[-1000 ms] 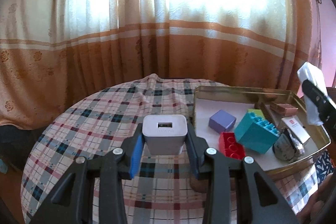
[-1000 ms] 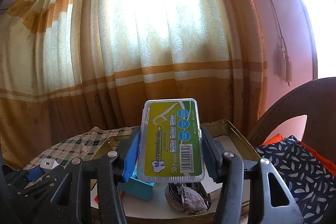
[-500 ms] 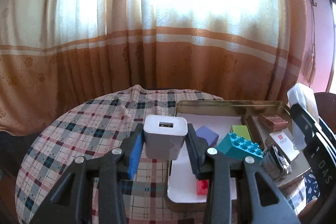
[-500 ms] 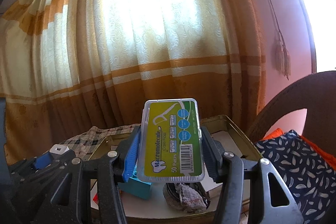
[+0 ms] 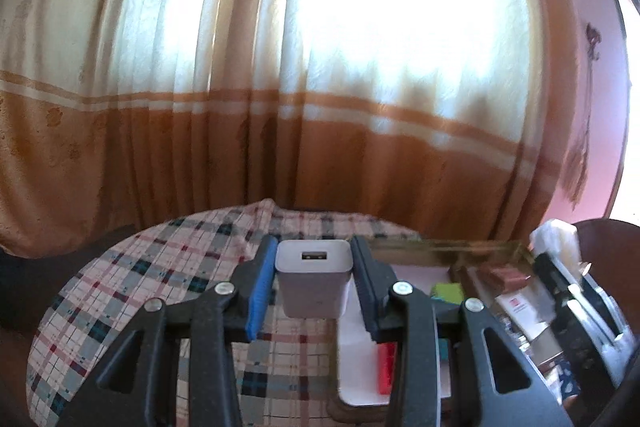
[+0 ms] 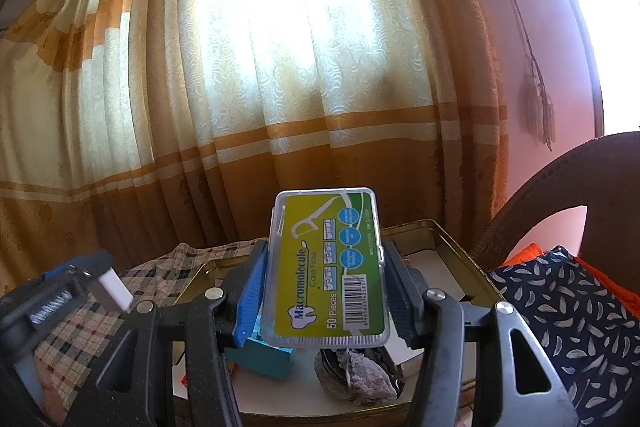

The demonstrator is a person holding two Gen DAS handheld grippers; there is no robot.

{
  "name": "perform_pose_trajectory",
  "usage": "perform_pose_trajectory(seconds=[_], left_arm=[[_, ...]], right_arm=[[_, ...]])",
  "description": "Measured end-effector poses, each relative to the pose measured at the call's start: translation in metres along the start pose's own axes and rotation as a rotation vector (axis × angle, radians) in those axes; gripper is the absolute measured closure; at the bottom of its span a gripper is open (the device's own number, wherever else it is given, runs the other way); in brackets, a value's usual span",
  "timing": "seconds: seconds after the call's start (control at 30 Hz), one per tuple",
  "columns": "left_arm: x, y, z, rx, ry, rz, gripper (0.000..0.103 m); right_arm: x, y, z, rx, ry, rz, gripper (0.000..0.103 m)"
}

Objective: Organize rigid objects
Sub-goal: 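Carry the floss-pick case and white charger over the gold tray, then lower the case and charger into the tray and open both grippers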

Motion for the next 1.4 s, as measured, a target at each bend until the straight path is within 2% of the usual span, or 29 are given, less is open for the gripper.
perform_pose_trajectory(seconds=[0.1, 0.3, 0.47, 0.7, 0.9, 1.1, 1.4], left_arm=[[-0.003, -0.013, 0.001, 0.027, -0.006, 0.017, 0.066], [0.003, -0.038, 0.027, 0.082, 0.052, 0.028, 0.066], [0.011, -0.051, 0.057, 0.079, 0.12, 0.052, 0.066], [0.022, -0.055, 0.072, 0.079, 0.153, 0.056, 0.066], [0.023, -0.043, 0.076, 0.074, 0.158, 0.032, 0.066], [0.026, -0.039, 0.078, 0.072, 0.155, 0.03, 0.066], [0.024, -0.043, 0.084, 0.059, 0.143, 0.062, 0.066]], right_arm=[[0.0, -0.003, 0.002, 0.004, 0.009, 0.013, 0.046], [-0.002, -0.01, 0.004, 0.016, 0.021, 0.046, 0.046], [-0.002, -0.014, 0.005, 0.03, 0.028, 0.059, 0.046], [-0.003, -0.016, 0.007, 0.058, 0.029, 0.065, 0.046], [-0.008, -0.01, 0.01, 0.106, -0.009, -0.005, 0.046], [-0.009, -0.017, 0.026, 0.135, 0.023, 0.016, 0.046], [-0.009, 0.001, 0.033, 0.122, 0.021, -0.063, 0.046]])
Point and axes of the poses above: each gripper's, at about its wrist camera, not at the fingertips, and z roughly the way its jaws point, y to its left, x to its underside, the point moved 3 cm from there along z, roughly the way its jaws point, and after that the axes turned 14 degrees about x, right-handed, at the moved point
